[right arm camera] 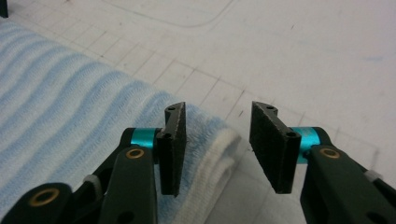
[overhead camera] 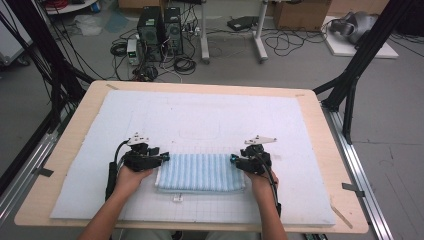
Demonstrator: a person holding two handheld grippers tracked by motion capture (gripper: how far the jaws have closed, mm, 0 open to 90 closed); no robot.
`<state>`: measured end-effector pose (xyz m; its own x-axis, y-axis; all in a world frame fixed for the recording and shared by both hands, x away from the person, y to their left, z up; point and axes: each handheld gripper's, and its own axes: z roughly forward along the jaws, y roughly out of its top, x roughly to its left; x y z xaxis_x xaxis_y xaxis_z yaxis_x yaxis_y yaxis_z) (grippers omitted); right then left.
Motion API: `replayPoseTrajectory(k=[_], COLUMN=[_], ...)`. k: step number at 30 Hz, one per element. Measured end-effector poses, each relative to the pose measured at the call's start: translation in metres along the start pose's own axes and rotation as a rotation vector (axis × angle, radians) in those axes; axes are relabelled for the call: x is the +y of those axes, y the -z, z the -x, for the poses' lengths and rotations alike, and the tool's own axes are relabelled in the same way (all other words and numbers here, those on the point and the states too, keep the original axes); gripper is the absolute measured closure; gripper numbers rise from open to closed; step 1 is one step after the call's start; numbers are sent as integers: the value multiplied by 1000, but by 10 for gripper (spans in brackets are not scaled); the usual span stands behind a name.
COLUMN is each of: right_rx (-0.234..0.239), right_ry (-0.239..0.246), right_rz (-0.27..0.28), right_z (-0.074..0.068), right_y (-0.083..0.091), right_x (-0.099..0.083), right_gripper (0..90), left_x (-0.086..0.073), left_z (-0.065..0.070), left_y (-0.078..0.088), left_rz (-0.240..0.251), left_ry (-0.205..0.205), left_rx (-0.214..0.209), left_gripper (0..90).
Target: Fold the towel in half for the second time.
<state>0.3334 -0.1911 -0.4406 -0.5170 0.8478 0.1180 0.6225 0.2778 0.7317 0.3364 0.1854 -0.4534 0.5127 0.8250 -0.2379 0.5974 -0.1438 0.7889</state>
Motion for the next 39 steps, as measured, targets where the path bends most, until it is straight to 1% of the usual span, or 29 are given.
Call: replayPoseTrajectory(k=[1, 2, 3, 4, 5, 7, 9, 10, 13, 14, 15, 16, 17, 19, 20, 22, 23, 24, 26, 27, 28, 29, 30, 31, 33, 35, 37, 38, 39], right_rx=[8, 19, 39, 68, 85, 85, 59, 34, 3, -9, -17, -20, -26, -16, -13, 4, 4, -5, 1, 1, 1, 7, -6, -22, -35, -66, -89, -95, -102], right_ry=[-10, -10, -26, -45, -63, -62, -34, -15, -8, -4, -1, -8, -3, 9, 12, -6, -15, -20, -19, -6, 10, 13, 27, 41, 68, 105, 125, 120, 113], right_rz=[-9, -5, -3, 17, 29, 37, 33, 35, 51, 58, 66, 70, 74, 85, 105, 152, 173, 195, 238, 244, 245, 250, 262, 266, 272, 277, 280, 282, 284], right_z=[0, 1, 1, 2, 2, 1, -3, -6, -9, -10, -10, -10, -10, -9, -7, -3, -1, 0, 4, 5, 6, 7, 7, 7, 7, 6, 8, 9, 10], right_y=[-1, -2, -3, -3, -2, -1, 2, 4, 8, 10, 12, 13, 14, 16, 17, 22, 25, 29, 37, 40, 45, 48, 54, 57, 66, 75, 83, 85, 88], right_x=[-1, -2, -4, -8, -10, -12, -11, -11, -11, -12, -13, -13, -13, -13, -13, -12, -11, -12, -12, -13, -14, -14, -16, -16, -18, -20, -22, -23, -25], right_gripper=[562, 600, 660, 747, 793, 826, 836, 837, 836, 836, 836, 835, 829, 775, 709, 556, 479, 398, 297, 248, 208, 191, 142, 119, 117, 117, 116, 115, 115], left_x=[0, -1, -1, -1, 0, 0, 1, 1, 3, 5, 7, 9, 10, 11, 10, 11, 11, 12, 13, 14, 13, 13, 13, 11, 8, 5, 2, 0, -2], left_z=[0, 2, 5, 7, 7, 3, 4, 4, 6, 7, 8, 9, 9, 7, 6, 3, 3, 2, 1, 0, -1, -2, -3, -5, -6, -8, -10, -11, -13], left_y=[0, 0, 0, -1, -1, -1, -1, -1, -3, -4, -5, -5, -4, -2, 0, 5, 9, 13, 21, 26, 29, 34, 37, 42, 49, 55, 61, 64, 66], left_rz=[-5, -6, -8, -8, -4, 2, 17, 22, 49, 26, 19, 29, 42, 51, 49, 60, 77, 100, 148, 170, 180, 197, 207, 225, 247, 262, 272, 288, 287], left_ry=[-7, -30, -65, -79, -68, -36, -32, -29, -28, -40, -56, -57, -45, -33, -33, -25, -37, -65, -84, -101, -103, -100, -98, -96, -92, -97, -108, -104, -107], left_rx=[-25, -37, -37, -34, -41, -54, -54, -53, -54, -55, -53, -53, -51, -52, -56, -62, -58, -55, -82, -95, -103, -116, -119, -124, -120, -123, -109, -111, -110], left_gripper=[596, 744, 795, 848, 855, 861, 863, 863, 862, 862, 860, 855, 846, 786, 745, 633, 573, 514, 422, 366, 305, 276, 210, 186, 182, 182, 183, 184, 190])
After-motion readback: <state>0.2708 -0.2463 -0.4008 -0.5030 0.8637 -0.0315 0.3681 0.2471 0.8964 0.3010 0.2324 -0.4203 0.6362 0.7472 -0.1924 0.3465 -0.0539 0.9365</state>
